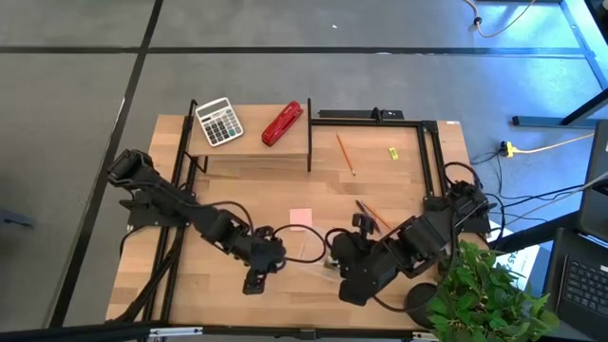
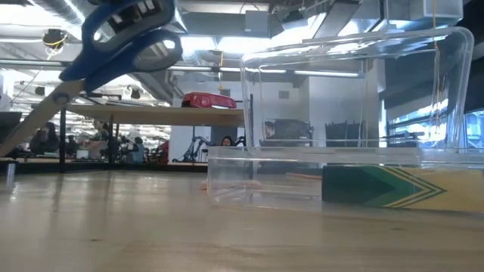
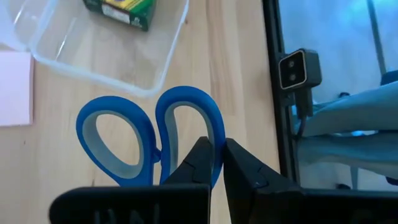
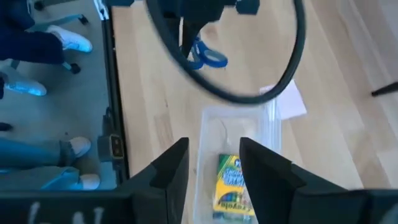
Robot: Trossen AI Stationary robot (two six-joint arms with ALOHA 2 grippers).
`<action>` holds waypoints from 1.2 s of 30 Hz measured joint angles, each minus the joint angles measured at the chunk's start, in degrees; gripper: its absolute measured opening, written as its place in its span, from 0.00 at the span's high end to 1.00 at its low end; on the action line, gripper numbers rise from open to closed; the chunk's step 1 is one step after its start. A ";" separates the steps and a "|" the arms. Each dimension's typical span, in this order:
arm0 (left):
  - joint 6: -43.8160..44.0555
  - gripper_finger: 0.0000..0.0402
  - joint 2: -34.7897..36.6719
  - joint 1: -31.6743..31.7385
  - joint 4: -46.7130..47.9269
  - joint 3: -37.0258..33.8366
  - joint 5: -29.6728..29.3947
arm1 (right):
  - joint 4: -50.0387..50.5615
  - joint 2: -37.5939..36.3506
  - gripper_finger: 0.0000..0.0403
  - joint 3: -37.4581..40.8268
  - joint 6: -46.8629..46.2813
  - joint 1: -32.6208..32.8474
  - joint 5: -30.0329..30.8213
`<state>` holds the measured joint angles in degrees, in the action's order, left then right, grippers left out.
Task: Pack school essentials
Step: Put the blue scissors into the transparent supply box
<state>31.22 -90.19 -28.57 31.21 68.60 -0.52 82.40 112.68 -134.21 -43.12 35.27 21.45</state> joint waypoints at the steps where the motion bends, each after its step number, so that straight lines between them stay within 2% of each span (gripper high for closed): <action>1: -0.34 0.98 0.00 0.16 -0.47 0.00 0.10 | 0.83 -0.04 0.64 0.00 -0.78 0.37 -0.02; 6: -1.66 0.98 0.00 0.83 -3.08 0.00 0.19 | 7.36 0.03 0.64 0.00 -7.69 1.75 -0.07; 12: -3.53 0.98 0.00 1.31 -5.12 0.00 0.15 | 7.52 0.14 0.64 2.17 -9.58 2.55 -0.15; 17: -7.09 0.98 0.00 1.31 -9.04 0.00 0.07 | 7.07 0.22 0.64 8.70 -10.58 2.55 -0.57; 20: -9.01 0.98 0.00 1.45 -11.40 0.00 0.08 | 3.57 0.23 0.64 12.64 -9.22 2.55 -0.65; 26: -12.33 0.98 0.00 2.74 -16.60 0.00 0.04 | 1.69 0.18 0.64 18.77 -10.92 2.57 -6.57; 36: -16.97 0.98 0.00 4.34 -25.57 -0.02 -0.11 | -2.06 0.20 0.64 27.65 -12.10 2.80 -8.14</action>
<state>14.25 -90.19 -24.24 5.64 68.58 -0.63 80.35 112.88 -106.56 -55.22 38.08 13.32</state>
